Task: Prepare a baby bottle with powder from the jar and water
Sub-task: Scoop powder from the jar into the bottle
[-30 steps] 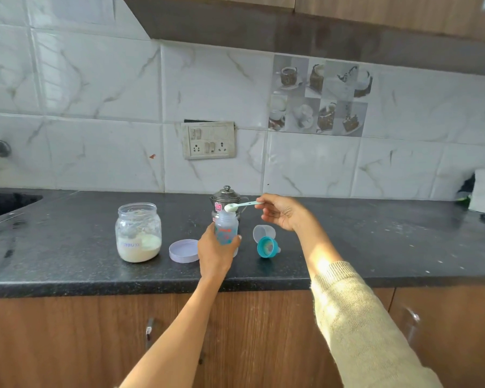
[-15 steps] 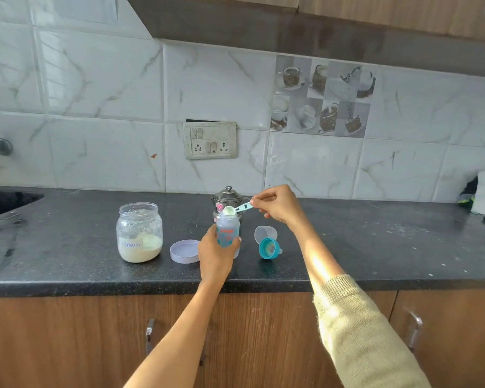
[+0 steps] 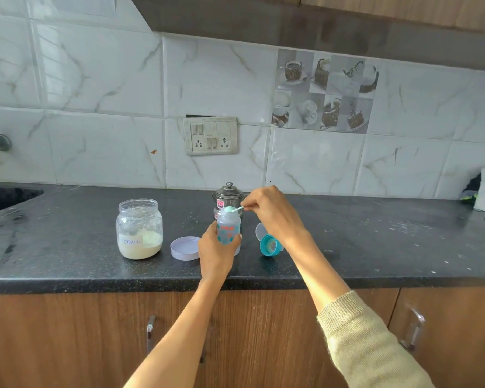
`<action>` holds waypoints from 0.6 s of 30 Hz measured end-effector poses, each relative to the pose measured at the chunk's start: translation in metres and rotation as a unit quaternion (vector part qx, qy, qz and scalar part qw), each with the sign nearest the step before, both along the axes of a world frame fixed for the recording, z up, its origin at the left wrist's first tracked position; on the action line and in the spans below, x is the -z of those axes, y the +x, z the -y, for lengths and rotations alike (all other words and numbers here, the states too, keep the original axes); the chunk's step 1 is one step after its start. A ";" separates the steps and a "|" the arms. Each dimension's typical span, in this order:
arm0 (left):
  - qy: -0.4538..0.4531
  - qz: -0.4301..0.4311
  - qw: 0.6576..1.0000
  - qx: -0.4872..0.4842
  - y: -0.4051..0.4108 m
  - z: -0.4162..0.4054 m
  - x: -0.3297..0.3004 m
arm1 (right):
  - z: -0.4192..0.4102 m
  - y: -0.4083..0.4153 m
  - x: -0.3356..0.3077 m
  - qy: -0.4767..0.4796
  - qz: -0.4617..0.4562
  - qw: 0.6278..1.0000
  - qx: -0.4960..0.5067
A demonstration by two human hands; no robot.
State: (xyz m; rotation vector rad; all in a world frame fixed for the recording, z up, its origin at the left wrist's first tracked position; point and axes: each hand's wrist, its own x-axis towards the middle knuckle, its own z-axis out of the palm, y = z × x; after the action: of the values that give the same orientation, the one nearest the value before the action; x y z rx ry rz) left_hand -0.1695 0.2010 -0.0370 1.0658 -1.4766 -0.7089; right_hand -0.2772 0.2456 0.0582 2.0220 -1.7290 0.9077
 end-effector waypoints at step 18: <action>-0.007 -0.008 1.000 0.000 0.000 -0.001 0.001 | -0.010 0.006 -0.005 0.023 -0.014 1.000 -0.003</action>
State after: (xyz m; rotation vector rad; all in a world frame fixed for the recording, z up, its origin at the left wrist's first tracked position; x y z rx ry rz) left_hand -0.1695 0.2016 -0.0382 1.0472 -1.4659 -0.7041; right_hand -0.2709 0.2554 0.0628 2.0609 -1.7438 0.8447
